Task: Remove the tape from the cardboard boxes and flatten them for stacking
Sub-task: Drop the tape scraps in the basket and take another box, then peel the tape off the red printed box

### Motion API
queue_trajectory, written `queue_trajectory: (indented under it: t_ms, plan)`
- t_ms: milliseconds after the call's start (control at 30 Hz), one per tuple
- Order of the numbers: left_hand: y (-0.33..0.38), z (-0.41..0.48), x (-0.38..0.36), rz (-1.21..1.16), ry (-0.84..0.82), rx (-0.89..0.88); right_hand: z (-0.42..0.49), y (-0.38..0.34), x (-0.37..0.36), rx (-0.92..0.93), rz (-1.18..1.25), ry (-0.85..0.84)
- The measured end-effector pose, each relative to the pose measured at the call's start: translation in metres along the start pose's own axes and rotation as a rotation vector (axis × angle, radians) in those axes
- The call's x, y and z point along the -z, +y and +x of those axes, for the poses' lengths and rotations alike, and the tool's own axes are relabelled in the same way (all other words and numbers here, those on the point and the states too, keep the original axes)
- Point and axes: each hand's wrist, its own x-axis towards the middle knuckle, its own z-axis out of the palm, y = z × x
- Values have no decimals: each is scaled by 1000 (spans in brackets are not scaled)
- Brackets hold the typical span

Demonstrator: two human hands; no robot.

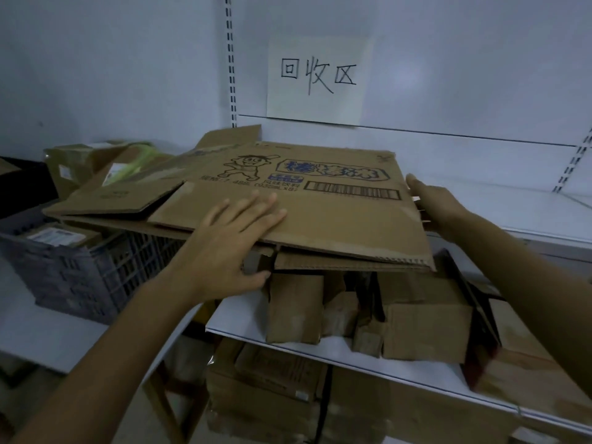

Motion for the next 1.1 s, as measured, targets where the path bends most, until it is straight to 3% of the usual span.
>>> queue_trajectory:
  t_ms: [100, 233, 467, 567, 800, 967, 1100]
  plan:
    - [40, 12, 21, -188, -53, -20, -25, 14, 12, 6, 83, -36]
    - [115, 45, 45, -312, 65, -130, -61, 28, 37, 85, -34, -65]
    - [273, 101, -13, -297, 21, -379, -129, 124, 157, 311, -600, -19]
    - [341, 119, -61, -297, -60, -439, -160, 189, 222, 186, -728, -31]
    - [460, 128, -166, -597, -263, -451, -214, 302, 341, -162, -784, -66]
    - [496, 144, -237, -595, -408, -459, -201, 352, 356, -159, -641, -34]
    - [513, 201, -282, -596, -363, -393, -166, 390, 350, -217, -506, 5]
